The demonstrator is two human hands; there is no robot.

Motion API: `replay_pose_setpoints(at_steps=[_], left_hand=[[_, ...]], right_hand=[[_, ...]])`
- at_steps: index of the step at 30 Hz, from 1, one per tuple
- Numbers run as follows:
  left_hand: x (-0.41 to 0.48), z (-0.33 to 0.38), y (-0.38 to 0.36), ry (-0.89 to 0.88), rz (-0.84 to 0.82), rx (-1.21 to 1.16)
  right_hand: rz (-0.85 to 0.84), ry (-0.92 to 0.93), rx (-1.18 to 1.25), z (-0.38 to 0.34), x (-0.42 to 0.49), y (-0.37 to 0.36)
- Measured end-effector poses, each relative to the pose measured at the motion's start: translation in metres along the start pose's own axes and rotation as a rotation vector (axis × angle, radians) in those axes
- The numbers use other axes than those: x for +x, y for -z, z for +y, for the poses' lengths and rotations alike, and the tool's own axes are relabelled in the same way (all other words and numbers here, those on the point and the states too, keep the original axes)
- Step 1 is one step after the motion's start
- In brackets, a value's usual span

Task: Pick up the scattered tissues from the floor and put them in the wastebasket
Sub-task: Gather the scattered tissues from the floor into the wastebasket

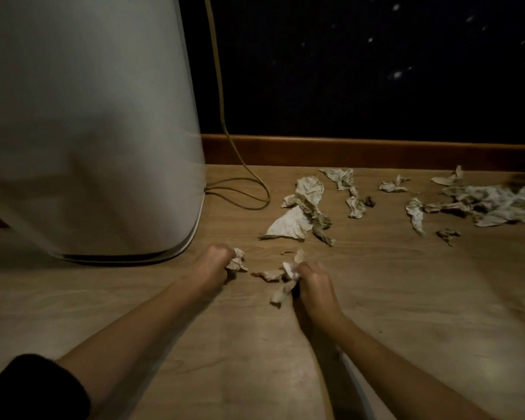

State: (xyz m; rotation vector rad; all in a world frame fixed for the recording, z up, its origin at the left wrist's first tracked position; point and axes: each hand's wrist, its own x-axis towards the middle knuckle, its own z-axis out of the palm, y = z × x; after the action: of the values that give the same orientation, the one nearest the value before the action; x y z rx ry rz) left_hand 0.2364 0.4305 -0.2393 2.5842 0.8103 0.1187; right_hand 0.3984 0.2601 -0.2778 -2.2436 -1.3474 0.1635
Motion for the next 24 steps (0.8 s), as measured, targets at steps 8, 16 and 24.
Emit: replay_pose_setpoints(at_steps=[8,16,24], left_hand=[[0.088,0.077,0.037,-0.146,-0.133,0.236],[0.144,0.114,-0.058,0.194,-0.022,-0.039],[0.142,0.143,-0.052,0.489,0.132,-0.121]], right_hand=[[0.083,-0.146,-0.068,0.041,0.135,0.067],[-0.555,0.034,-0.173,0.071,0.194,0.042],[-0.307,-0.041,0.068,0.138,0.164,0.070]])
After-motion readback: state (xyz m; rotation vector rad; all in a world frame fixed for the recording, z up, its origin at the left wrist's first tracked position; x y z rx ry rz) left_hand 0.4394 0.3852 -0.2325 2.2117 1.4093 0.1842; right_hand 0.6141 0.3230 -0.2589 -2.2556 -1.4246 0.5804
